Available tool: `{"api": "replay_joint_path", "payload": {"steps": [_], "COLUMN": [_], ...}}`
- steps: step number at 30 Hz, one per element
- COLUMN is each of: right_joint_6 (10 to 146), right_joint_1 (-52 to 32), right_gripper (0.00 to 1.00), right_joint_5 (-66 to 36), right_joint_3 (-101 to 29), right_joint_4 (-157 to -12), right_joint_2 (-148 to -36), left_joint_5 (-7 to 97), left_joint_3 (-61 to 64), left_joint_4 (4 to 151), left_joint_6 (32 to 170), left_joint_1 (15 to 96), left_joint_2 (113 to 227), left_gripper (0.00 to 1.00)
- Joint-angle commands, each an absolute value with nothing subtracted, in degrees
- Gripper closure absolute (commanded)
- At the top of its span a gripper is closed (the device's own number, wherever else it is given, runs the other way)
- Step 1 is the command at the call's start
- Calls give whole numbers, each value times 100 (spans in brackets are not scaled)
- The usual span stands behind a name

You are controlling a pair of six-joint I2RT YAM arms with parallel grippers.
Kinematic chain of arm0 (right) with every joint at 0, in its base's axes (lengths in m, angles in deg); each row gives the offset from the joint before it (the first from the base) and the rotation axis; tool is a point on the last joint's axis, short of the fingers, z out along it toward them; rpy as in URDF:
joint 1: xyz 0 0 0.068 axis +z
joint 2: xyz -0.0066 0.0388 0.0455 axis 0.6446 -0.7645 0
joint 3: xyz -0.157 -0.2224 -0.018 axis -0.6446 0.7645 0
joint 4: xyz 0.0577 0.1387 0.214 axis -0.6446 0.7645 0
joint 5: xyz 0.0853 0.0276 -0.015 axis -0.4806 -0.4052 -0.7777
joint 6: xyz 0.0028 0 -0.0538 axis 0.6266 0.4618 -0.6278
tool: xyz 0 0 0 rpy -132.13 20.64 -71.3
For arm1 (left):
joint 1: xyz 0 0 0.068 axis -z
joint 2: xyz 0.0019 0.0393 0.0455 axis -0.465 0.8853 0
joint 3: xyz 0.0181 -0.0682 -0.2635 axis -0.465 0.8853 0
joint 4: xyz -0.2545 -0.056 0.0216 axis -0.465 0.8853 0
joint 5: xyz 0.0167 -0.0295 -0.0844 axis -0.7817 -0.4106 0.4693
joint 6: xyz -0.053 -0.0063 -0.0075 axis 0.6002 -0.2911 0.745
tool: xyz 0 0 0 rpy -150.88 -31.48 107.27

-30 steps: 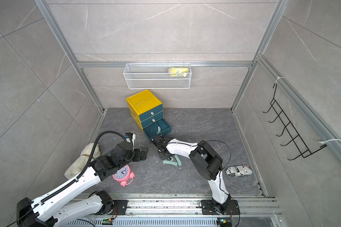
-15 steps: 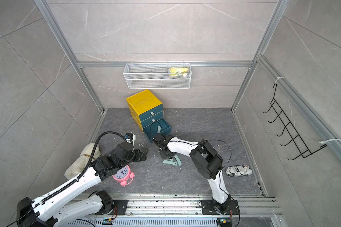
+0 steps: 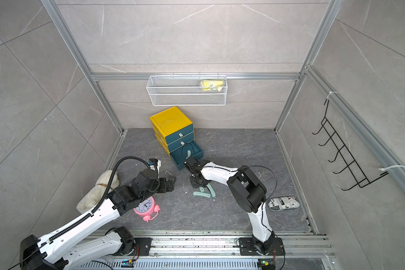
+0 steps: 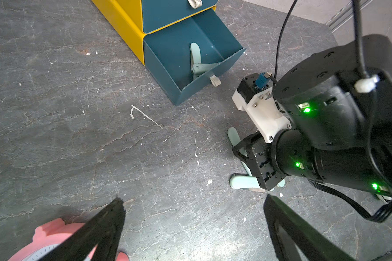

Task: Place the fruit knives into the drawer by color
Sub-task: Pick up the fruit knife from the center of the board, then place the fruit knife in the drawer.

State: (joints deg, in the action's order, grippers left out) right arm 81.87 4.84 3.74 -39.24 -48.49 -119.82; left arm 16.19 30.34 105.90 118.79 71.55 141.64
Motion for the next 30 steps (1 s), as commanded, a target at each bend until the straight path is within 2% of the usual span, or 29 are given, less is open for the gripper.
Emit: {"api": "replay_joint_path", "payload": {"steps": [1,8,13,22,30], "right_joint_6": [8181,8276,8393,8991,10027], "right_joint_1": [444,445,451,231,58], "right_gripper": [78,78,78,78,78], "right_joint_5": [451,523,418,766,860], "right_joint_3": [-3561,-3325,-3742,-5568,-6297], "right_joint_4": [-4989,-5786,-6093,-6055,-6293], "right_joint_2": [-11811,-10924,-10640,-11819,-12530], "left_joint_5": [1647,1669,1618,1761,1884], "left_joint_3": [2997,3121,3238,3338,3404], "left_joint_4": [10475,10354,10323,10325,10220], "left_joint_6": [11884,11958,12106,12217,12288], "left_joint_1": [7137,7134,7135,7136,7134], "left_joint_2": [14167,14165,14103,13977,14031], "left_gripper": [1,1,1,1,0]}}
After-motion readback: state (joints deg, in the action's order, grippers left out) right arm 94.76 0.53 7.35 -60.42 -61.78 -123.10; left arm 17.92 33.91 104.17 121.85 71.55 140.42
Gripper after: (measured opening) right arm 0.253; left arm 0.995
